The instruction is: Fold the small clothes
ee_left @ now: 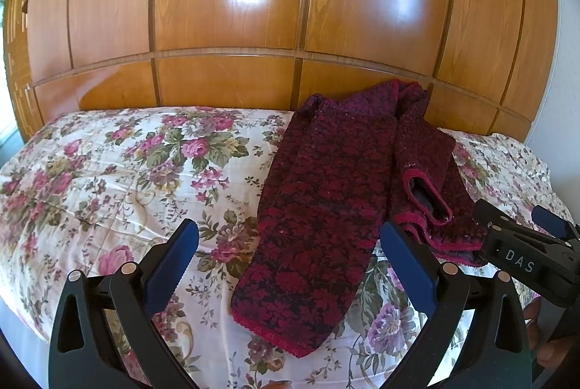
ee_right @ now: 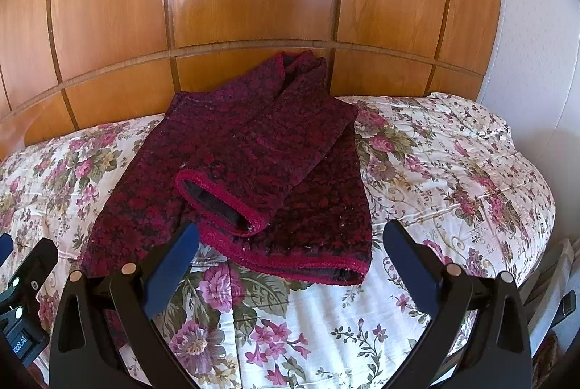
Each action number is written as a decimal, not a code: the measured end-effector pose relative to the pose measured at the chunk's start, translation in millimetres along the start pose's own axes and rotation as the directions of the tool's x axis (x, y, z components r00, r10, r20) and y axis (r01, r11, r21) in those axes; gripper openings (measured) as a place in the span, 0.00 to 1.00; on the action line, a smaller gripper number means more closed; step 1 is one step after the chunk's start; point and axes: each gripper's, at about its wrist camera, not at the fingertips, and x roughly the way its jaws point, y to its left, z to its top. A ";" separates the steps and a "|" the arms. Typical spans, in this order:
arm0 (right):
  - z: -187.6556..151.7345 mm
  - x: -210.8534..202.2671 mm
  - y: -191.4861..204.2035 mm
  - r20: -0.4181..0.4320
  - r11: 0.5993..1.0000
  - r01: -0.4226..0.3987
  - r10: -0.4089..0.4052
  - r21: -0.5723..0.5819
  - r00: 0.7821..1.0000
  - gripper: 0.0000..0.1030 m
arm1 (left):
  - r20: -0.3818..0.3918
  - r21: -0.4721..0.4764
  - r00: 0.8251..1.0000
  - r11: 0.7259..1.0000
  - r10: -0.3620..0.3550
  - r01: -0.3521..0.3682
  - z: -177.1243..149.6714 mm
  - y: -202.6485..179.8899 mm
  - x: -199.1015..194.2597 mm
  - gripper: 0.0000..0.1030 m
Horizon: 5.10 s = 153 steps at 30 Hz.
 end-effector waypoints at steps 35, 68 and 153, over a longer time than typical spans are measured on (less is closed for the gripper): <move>-8.2 3.2 -12.6 -0.015 0.999 -0.011 0.011 0.030 1.000 0.98 | -0.012 0.041 1.000 0.999 0.024 -0.024 -6.3 -6.5 0.9 0.96; -14.7 26.0 -35.3 -0.062 0.995 -0.062 0.067 0.083 0.996 0.98 | -0.168 0.132 0.985 0.991 0.028 -0.005 -39.2 -11.2 51.9 0.96; -10.4 59.9 -99.7 -0.279 0.866 -0.483 0.499 0.128 0.820 0.20 | -0.262 -0.346 0.875 0.886 -0.407 0.309 11.2 115.9 103.3 0.11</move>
